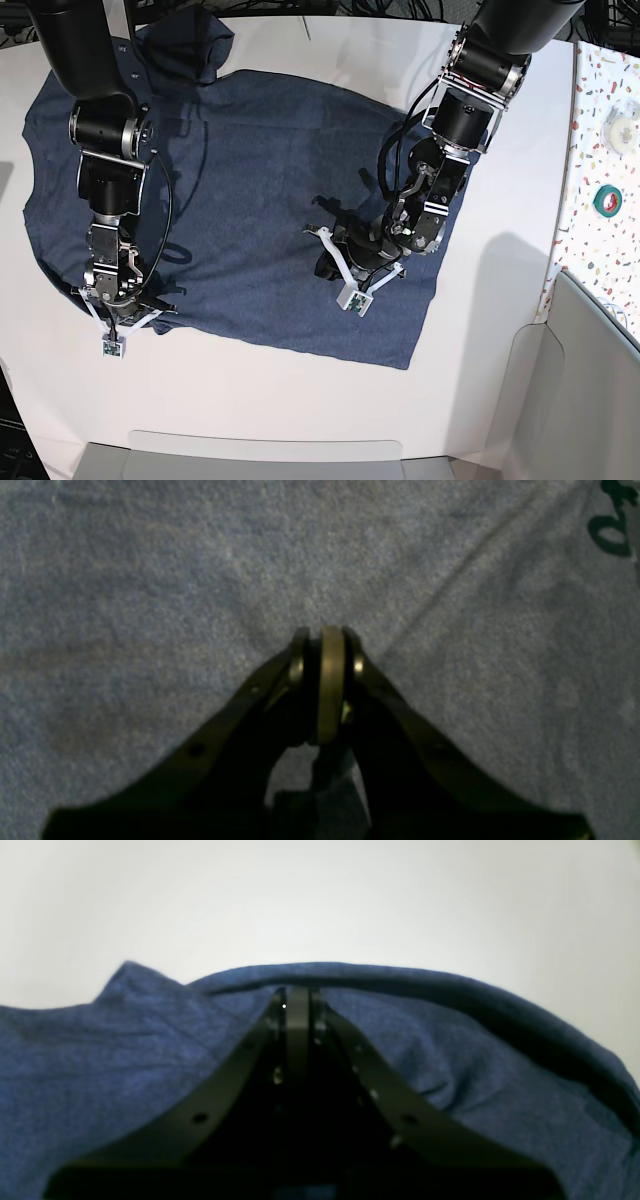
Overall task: Layout the t-shirt on the table in an organized manner, then fold the t-shirt properly
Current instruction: 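Press the shirt body with the left gripper and drag the right gripper along the side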
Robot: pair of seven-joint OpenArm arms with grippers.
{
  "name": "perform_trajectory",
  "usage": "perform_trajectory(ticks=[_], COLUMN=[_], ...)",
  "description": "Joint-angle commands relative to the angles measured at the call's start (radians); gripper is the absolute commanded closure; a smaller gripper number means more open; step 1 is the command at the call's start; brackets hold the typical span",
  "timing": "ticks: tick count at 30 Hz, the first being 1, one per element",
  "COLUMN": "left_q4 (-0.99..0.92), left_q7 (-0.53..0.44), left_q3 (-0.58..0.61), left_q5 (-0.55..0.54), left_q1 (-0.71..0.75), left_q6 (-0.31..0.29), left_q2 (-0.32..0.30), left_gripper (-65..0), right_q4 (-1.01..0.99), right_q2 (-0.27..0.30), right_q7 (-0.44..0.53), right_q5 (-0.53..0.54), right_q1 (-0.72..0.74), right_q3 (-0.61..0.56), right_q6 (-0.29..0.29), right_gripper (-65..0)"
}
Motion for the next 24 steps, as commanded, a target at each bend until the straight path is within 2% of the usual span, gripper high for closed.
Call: perform_trajectory(ticks=[1, 4, 7, 12, 17, 21, 24], left_q4=[-0.006, -0.006, 0.026, 0.085, 0.092, 0.092, 0.092], left_q7=[0.078, 0.077, 0.072, 0.063, 0.063, 0.063, 0.063], left_q3=[0.001, -0.002, -0.002, -0.005, 0.000, 0.000, 0.000], left_q5=[0.031, 0.031, 0.031, 0.031, 0.031, 0.031, 0.031], left_q1=[0.001, 0.020, 0.041, 0.098, 0.113, 0.121, 0.121], left_q6=[0.023, 0.023, 0.023, 0.023, 0.023, 0.023, 0.023], left_q2=[-0.013, -0.020, -0.047, -0.068, -0.071, -0.071, -0.068], left_gripper=[-2.8, -2.8, -2.8, -2.8, -2.8, -2.8, -2.8], right_q4=[0.001, -0.058, -0.150, -0.295, -0.305, -0.303, -0.295], right_q2=[0.020, 0.028, 0.063, 0.156, 0.230, 0.244, 0.227], right_q7=[0.026, 0.036, 0.094, 0.184, 0.204, 0.234, 0.281], right_q5=[-0.001, -0.003, -0.003, -0.003, 0.003, 0.005, 0.005], right_q1=[0.038, 0.058, 0.095, 0.169, 0.186, 0.186, 0.181], right_q3=[-0.001, -0.001, -0.001, 0.000, 0.007, 0.008, 0.008], right_q6=[-0.003, -0.003, -0.009, -0.021, -0.082, -0.085, -0.079], right_gripper=[0.0, 0.0, 0.0, 0.0, 0.0, 0.0, 0.0])
